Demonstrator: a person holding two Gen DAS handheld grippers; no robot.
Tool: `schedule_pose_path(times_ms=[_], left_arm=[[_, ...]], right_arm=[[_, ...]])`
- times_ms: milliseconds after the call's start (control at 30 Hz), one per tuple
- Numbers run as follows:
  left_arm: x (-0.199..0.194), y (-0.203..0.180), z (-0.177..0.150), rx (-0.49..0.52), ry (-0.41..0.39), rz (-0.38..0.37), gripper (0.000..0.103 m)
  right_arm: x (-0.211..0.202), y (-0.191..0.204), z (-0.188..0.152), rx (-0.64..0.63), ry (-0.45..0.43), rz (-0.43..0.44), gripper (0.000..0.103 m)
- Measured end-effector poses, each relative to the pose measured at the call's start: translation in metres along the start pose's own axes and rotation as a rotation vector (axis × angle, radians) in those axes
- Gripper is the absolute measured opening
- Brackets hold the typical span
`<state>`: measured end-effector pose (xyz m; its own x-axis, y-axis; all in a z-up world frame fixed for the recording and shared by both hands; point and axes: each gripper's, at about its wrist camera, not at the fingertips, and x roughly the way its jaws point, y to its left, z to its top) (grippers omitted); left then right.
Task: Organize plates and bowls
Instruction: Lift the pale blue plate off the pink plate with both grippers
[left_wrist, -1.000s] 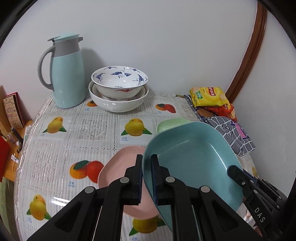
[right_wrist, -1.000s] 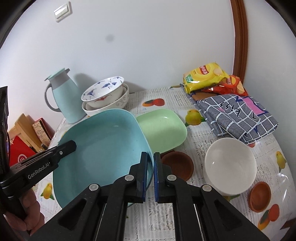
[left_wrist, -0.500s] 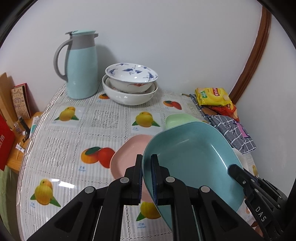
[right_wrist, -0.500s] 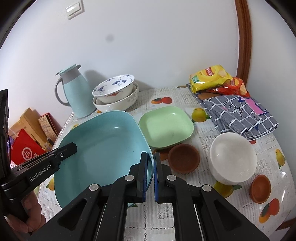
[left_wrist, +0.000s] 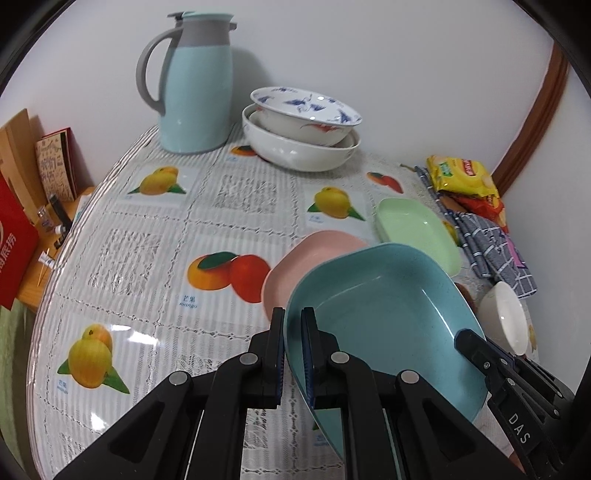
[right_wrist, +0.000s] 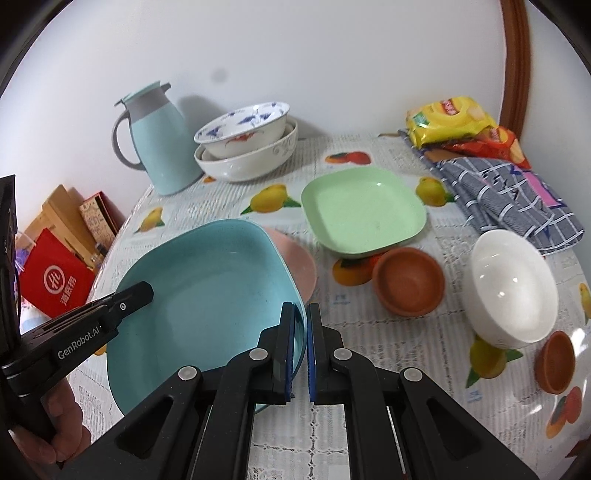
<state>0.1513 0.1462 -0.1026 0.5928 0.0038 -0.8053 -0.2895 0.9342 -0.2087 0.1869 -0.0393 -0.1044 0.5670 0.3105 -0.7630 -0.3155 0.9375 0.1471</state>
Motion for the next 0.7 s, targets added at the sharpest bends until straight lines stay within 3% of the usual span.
schedule_pose_path(times_ms=[433,700], left_arm=[[0.043,0.002,0.005,-0.017,0.062,0.032,0.009],[0.053,0.001,0.012,0.002,0.047,0.057,0.009]], right_arm=[[0.045,-0.005,0.008,-0.005,0.073,0.005,0.006],[0.064,-0.005,0.016,-0.025,0.076,0.005,0.007]])
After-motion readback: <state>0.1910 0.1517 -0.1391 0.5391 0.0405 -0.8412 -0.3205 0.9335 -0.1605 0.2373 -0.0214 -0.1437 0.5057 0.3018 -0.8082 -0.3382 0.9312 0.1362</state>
